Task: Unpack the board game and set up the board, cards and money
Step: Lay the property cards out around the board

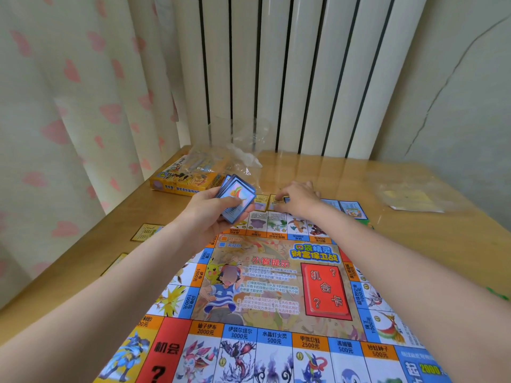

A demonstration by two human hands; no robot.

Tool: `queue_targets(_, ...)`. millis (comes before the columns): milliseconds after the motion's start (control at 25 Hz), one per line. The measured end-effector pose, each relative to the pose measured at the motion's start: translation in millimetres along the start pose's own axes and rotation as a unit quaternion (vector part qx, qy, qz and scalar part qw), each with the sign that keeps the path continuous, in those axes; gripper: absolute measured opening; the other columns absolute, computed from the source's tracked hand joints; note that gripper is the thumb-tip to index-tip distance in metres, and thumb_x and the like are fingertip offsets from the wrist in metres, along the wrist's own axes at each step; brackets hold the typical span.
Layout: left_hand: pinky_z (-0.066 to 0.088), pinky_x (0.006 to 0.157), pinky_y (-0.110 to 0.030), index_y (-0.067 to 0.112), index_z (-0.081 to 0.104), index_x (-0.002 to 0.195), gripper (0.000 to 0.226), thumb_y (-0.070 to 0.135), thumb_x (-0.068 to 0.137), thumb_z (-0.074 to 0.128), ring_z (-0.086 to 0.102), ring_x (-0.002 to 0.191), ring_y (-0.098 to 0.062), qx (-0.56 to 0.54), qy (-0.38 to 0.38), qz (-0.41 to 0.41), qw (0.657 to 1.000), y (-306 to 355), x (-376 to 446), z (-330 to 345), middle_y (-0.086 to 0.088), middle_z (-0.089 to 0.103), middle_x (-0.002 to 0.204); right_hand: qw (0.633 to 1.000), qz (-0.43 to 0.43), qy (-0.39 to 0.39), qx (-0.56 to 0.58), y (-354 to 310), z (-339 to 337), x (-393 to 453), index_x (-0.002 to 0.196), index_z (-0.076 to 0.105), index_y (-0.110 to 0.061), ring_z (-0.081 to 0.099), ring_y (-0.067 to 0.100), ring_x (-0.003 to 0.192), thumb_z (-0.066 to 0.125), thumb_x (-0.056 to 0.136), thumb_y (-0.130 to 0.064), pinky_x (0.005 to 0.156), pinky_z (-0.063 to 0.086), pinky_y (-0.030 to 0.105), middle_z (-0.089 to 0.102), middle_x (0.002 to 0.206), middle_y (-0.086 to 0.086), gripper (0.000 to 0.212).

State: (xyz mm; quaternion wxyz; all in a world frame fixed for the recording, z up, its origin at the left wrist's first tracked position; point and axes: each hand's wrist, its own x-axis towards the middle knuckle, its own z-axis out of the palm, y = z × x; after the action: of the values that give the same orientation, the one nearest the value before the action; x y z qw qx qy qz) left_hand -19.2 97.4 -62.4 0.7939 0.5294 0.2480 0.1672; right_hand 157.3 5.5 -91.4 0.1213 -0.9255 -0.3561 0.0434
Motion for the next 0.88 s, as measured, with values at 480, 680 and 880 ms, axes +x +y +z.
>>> queue_targets(480,0.058,0.063,-0.025,0.008,0.053,0.107,0.022,-0.006,0.09,0.051,0.07,0.068,-0.016,0.003,-0.003,-0.003,1.0,-3,1,-1,-0.014,0.066,0.094,0.997,0.016,-0.05,0.065,38,-19,2,0.103,0.062,-0.035,0.027,0.027,0.137,0.06,0.088,-0.028,0.112,0.022,0.049,0.045,0.139,0.003,0.017)
queue_targets(680,0.057,0.056,-0.022,0.007,0.055,0.104,0.019,-0.006,0.091,0.05,0.071,0.07,-0.017,-0.012,-0.022,-0.02,0.999,-10,0,3,-0.016,0.066,0.098,0.998,0.017,-0.026,0.054,34,-8,-3,0.12,0.06,-0.021,0.024,0.028,0.134,0.062,0.087,-0.031,0.108,0.027,0.042,0.049,0.134,0.005,0.034)
queue_targets(880,0.058,0.06,-0.023,0.005,0.058,0.106,0.02,-0.006,0.09,0.05,0.071,0.07,-0.017,-0.035,-0.05,-0.043,0.997,-14,-5,5,-0.016,0.07,0.089,0.968,-0.01,0.074,0.24,11,-23,-30,0.114,0.062,-0.008,0.054,0.023,0.11,0.05,0.094,-0.031,0.083,0.045,0.029,0.062,0.111,0.007,0.032)
